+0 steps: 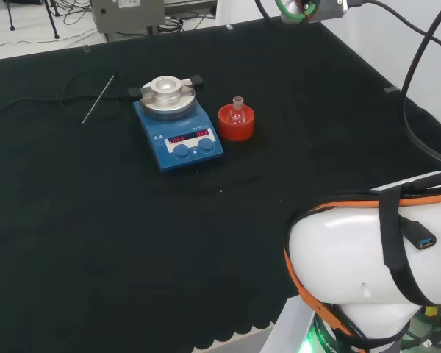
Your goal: Pick up the round-bottom flask.
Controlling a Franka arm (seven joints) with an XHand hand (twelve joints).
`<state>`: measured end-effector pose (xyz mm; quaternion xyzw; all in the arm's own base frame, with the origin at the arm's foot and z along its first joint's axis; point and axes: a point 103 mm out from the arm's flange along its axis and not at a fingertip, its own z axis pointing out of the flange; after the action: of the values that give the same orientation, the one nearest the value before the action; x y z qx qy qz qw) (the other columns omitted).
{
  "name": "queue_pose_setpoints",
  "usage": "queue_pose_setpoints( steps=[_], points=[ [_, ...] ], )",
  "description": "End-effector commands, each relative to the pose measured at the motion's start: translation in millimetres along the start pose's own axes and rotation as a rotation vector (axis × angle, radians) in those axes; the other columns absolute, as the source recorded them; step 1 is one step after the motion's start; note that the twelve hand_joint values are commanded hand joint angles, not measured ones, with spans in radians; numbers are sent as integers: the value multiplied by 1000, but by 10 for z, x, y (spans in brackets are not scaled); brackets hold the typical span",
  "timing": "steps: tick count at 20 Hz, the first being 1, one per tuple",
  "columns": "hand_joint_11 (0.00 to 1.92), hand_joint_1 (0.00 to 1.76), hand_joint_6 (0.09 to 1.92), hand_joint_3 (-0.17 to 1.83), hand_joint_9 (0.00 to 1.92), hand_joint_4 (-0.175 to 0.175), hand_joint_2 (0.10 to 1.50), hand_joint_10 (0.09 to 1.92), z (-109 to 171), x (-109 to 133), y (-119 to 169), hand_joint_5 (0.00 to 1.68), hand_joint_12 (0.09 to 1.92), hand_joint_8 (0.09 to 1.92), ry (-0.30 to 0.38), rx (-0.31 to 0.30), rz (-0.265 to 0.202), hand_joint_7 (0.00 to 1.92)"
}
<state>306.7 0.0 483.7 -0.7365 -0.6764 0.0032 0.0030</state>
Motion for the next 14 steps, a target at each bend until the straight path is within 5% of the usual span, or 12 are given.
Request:
queue_pose_setpoints(
  steps=[1,4,14],
  points=[
    [341,317,87,644,433,-32,1062,828,1,-5,4,299,1190,796,-5,-7,3,320],
    [35,49,87,402,154,-22,1242,681,21,-26,31,254,1146,569,1,3,12,80],
    [0,23,87,345,125,-23,1273,662,272,-337,410,256,1140,535,28,30,48,59]
  ],
)
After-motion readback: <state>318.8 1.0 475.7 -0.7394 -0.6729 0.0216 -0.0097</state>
